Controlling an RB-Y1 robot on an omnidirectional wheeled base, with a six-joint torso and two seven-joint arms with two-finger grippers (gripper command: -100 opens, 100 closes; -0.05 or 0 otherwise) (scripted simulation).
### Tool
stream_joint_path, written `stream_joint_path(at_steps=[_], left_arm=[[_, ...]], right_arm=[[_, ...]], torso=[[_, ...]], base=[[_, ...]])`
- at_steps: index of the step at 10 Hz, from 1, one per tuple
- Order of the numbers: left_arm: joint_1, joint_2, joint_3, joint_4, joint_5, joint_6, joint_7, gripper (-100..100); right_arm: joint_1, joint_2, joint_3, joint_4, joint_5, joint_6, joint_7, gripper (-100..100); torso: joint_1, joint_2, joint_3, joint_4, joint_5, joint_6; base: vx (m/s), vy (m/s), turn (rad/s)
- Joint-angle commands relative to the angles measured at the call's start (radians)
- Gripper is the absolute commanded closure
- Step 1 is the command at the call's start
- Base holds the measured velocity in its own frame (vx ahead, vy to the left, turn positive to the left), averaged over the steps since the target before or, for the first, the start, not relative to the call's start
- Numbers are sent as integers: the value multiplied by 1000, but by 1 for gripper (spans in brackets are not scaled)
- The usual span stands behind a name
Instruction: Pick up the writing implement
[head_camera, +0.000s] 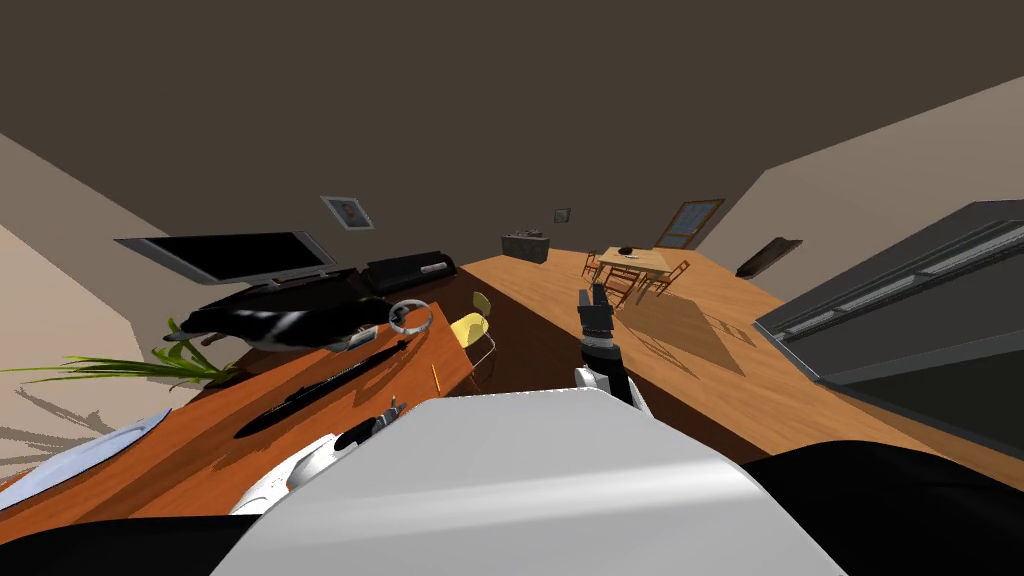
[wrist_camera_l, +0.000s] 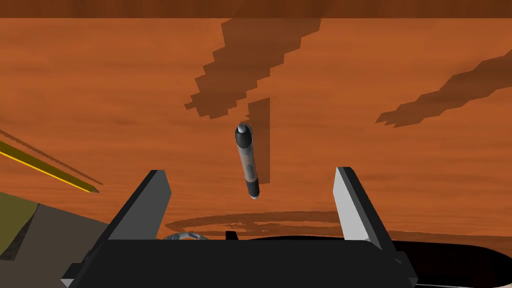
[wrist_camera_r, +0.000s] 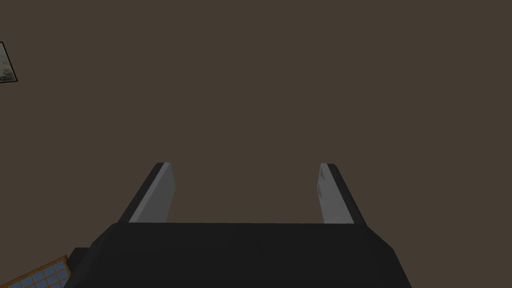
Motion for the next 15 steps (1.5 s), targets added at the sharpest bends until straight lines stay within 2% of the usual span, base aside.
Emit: stream_joint_path(at_steps=[1, 2, 4, 6, 7, 8, 11, 12, 13, 15], left_arm=[[-5, 9, -19, 39, 13, -1, -3, -100], [-8, 25, -37, 73, 26, 9, -6, -100], [-9, 35, -47, 93, 33, 15, -8, -100], [0, 35, -35, 74, 24, 24, -4, -100], [-1, 35, -36, 78, 25, 22, -5, 0], [-9, 6, -30, 106, 7, 16, -5, -100], [-23, -51, -16, 163, -28, 4, -6, -100], [-26, -37, -26, 157, -14, 4, -7, -100], [-27, -39, -26, 159, -15, 3, -7, 100], [-26, -38, -25, 160, -15, 4, -7, 100]], right_arm=[[0, 0, 0, 0, 0, 0, 0, 0], [0, 0, 0, 0, 0, 0, 0, 0], [0, 0, 0, 0, 0, 0, 0, 0], [0, 0, 0, 0, 0, 0, 0, 0], [0, 0, 0, 0, 0, 0, 0, 0], [0, 0, 0, 0, 0, 0, 0, 0], [0, 0, 0, 0, 0, 0, 0, 0], [0, 0, 0, 0, 0, 0, 0, 0], [0, 0, 0, 0, 0, 0, 0, 0], [0, 0, 0, 0, 0, 0, 0, 0]], torso=[[0, 0, 0, 0, 0, 0], [0, 2, 1, 0, 0, 0], [-1, 1, 1, 0, 0, 0], [1, 4, 2, 1, 0, 0], [2, 5, 3, 1, 0, 0], [2, 6, 3, 1, 0, 0], [7, 6, 3, 1, 2, 0], [6, 6, 3, 1, 2, 0], [4, 6, 4, 1, 1, 0], [2, 6, 4, 2, 1, 1]], base=[[45, -27, -102], [70, -64, -242], [63, -36, -108], [23, -9, -22], [0, 0, 0], [6, 31, -44], [9, 63, -54], [4, 25, -12], [1, 5, 1], [0, 2, 5]])
